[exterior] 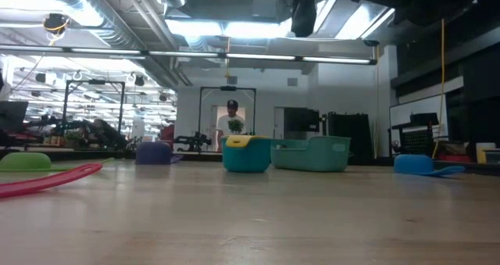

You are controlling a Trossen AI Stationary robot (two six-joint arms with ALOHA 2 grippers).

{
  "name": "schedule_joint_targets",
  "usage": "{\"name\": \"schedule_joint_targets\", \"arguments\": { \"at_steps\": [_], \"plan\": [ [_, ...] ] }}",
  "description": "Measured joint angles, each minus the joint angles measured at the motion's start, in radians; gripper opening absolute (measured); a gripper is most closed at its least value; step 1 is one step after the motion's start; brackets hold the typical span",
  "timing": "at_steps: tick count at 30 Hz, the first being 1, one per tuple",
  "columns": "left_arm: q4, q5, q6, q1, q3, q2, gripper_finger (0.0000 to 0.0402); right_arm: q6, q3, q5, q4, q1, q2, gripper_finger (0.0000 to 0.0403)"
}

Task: Nest measuring cups in basket
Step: Move the orange measuring cup to the right of the green measuring cup

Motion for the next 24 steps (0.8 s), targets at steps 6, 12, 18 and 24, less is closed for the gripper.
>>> {"name": "schedule_joint_targets", "arguments": {
  "at_steps": [6, 12, 18, 24],
  "plan": [
    [0.012, 0.011, -0.002, 0.014, 0.000, -0.002, 0.0010, -0.003, 0.000, -0.120, 0.000, 0.000, 0.000, 0.0173],
    [0.009, 0.013, -0.005, 0.016, 0.000, -0.002, 0.0009, 0.005, 0.010, -0.182, -0.004, 0.000, 0.002, 0.0174],
    [0.004, 0.027, -0.026, 0.016, 0.000, -0.002, 0.0009, 0.051, 0.011, -0.259, -0.008, -0.031, 0.000, 0.0174],
    [0.003, 0.045, -0.045, 0.016, 0.000, -0.002, 0.0007, 0.097, 0.010, -0.454, -0.017, -0.098, -0.038, 0.0174]
  ]
}}
